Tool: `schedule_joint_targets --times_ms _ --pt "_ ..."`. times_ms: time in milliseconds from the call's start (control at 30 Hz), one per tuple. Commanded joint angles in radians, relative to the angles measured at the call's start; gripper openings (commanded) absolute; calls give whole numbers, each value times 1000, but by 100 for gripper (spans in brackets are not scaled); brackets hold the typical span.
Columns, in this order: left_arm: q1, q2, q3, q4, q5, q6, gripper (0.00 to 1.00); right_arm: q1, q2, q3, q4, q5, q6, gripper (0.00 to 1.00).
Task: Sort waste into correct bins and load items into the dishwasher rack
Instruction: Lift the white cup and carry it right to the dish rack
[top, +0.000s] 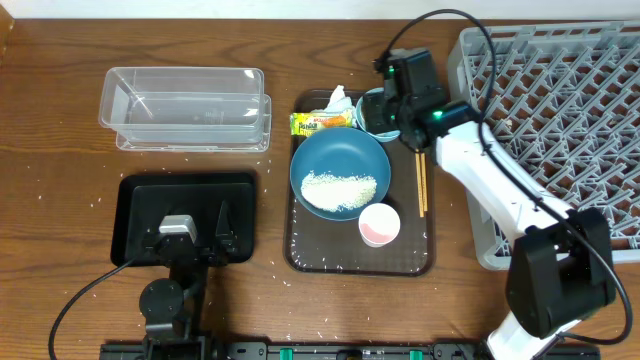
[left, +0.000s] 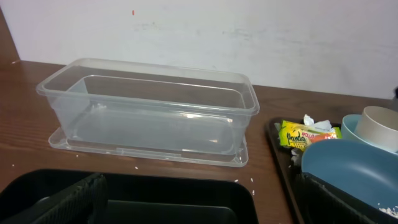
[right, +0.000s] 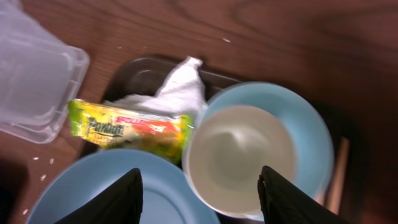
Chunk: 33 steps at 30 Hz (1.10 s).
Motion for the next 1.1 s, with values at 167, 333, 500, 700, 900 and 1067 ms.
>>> schedule_joint_targets --times_ms 167,333,500,700,900,1067 --pt "-4 -6 -27 -18 0 10 98 75 84 4 56 171 -48 52" --pt "-4 -6 -27 -18 0 10 98 102 138 4 53 271 -48 51" --pt "-4 -6 -27 -18 0 10 98 119 162 4 54 271 -47 47" --pt "-4 -6 -27 -18 0 10 98 135 159 7 66 322 -48 42" --pt "-4 -6 -27 -18 0 10 98 135 159 8 62 327 -48 9" --pt "-4 -6 -27 -18 0 10 98 135 147 10 62 327 -48 4"
